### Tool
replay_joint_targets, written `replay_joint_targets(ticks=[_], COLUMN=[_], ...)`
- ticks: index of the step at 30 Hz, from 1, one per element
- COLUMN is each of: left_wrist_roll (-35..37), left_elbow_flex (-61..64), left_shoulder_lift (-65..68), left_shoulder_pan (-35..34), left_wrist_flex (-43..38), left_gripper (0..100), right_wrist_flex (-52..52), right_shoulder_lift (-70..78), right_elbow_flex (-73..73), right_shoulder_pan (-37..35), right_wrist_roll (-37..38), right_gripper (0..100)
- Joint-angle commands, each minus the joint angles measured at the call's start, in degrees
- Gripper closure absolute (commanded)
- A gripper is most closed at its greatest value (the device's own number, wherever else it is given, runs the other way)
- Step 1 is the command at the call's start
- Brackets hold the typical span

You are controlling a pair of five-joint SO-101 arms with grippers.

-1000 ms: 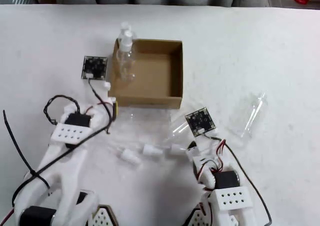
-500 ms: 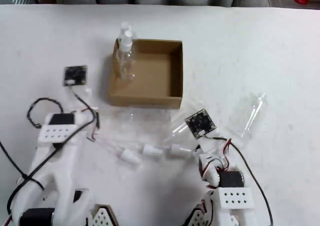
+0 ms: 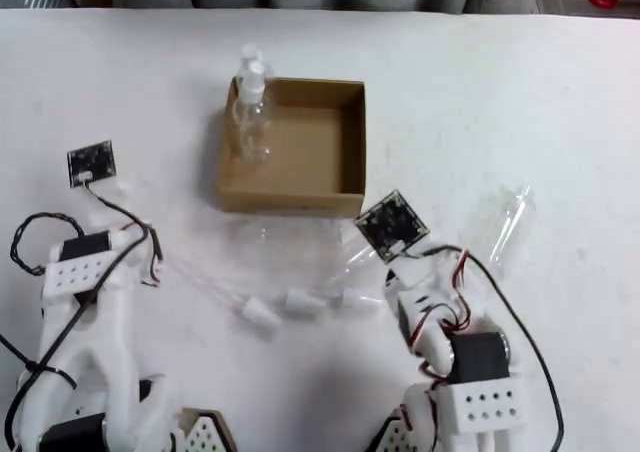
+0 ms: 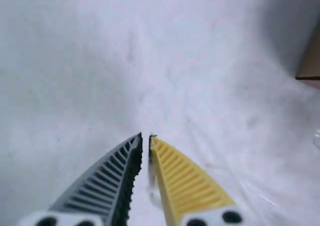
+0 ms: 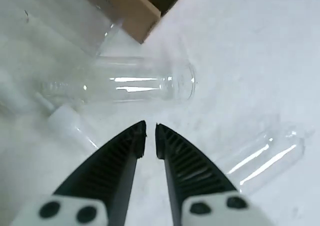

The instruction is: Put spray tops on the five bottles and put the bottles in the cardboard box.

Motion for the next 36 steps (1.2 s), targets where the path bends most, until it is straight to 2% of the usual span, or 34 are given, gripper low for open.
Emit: replay_joint_targets(ticks=[1,6,15,21,28,36], left_wrist_roll=[0.18,0.18,0.09,0.44,0.44,0.44], left_elbow_flex=[-0.35,-0.35,-0.18,1.85,1.85,1.85], left_shoulder_lift=[-2.68,-2.68,-2.24,-2.42,-2.24,-2.24], left_shoulder_pan=[-0.92,-0.92,-0.92,-0.92,-0.92,-0.92], left_wrist_flex=[0.0,0.0,-1.93,-5.45,-5.71,-5.71], left_gripper=[98,98,98,98,98,98], right_wrist_flex=[2.51,1.71,-4.53,-12.35,-19.38,-24.92], right_shoulder_lift=[0.66,12.0,37.05,45.85,53.58,60.35], right_elbow_flex=[-7.21,-11.52,-22.59,-23.12,-23.21,-23.12], right_shoulder_pan=[-3.03,-6.29,-9.98,-11.82,-11.3,-13.32], right_wrist_roll=[-2.2,-7.74,-23.74,-28.22,-34.37,-36.75], right_gripper=[98.3,98.3,98.1,98.1,98.2,98.2])
